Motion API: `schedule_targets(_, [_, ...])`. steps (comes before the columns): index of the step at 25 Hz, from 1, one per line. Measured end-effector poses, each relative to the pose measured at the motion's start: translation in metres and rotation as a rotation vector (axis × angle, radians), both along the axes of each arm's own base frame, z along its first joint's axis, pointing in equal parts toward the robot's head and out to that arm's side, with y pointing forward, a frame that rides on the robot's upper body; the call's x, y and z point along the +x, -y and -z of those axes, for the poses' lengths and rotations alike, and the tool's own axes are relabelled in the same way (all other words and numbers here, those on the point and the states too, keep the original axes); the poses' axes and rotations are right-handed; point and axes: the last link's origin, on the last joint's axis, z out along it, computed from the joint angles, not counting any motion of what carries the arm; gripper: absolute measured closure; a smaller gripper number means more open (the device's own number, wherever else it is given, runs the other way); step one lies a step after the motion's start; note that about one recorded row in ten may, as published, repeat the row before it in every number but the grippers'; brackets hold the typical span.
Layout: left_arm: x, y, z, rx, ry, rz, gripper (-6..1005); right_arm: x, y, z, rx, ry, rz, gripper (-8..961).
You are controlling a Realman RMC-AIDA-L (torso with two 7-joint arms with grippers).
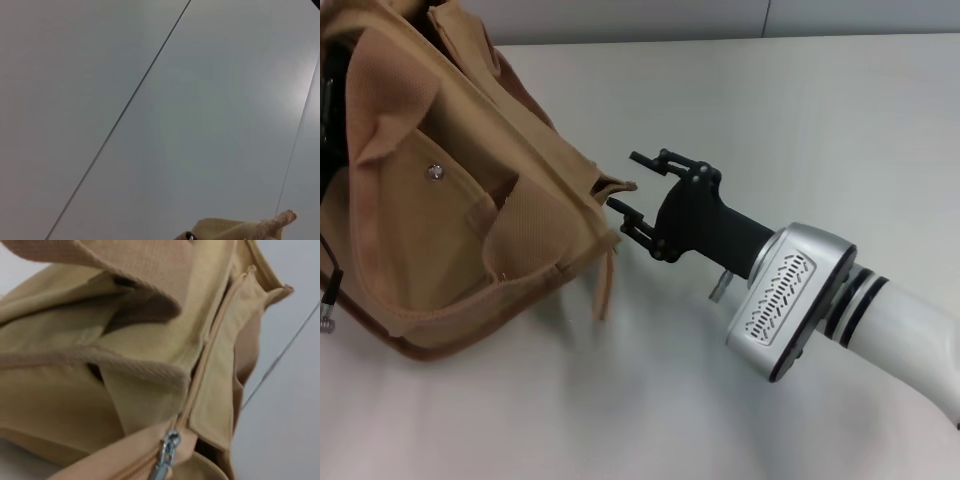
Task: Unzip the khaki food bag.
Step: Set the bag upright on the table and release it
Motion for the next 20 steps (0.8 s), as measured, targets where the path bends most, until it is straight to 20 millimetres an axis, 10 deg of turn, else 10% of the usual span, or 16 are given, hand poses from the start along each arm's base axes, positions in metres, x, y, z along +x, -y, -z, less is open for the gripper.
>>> schedule_targets(5, [0.0,0.0,0.0,0.0,-0.001,-0.001,901,-0.005,-0.002,0.001,-0.004,0.001,-0.015,382])
schedule_targets(20, [0.001,-0.001,0.002,-0.01,-0.006,0.003,897,-0.015,-0.009,0.0,-0.023,-0.039,-0.008,891])
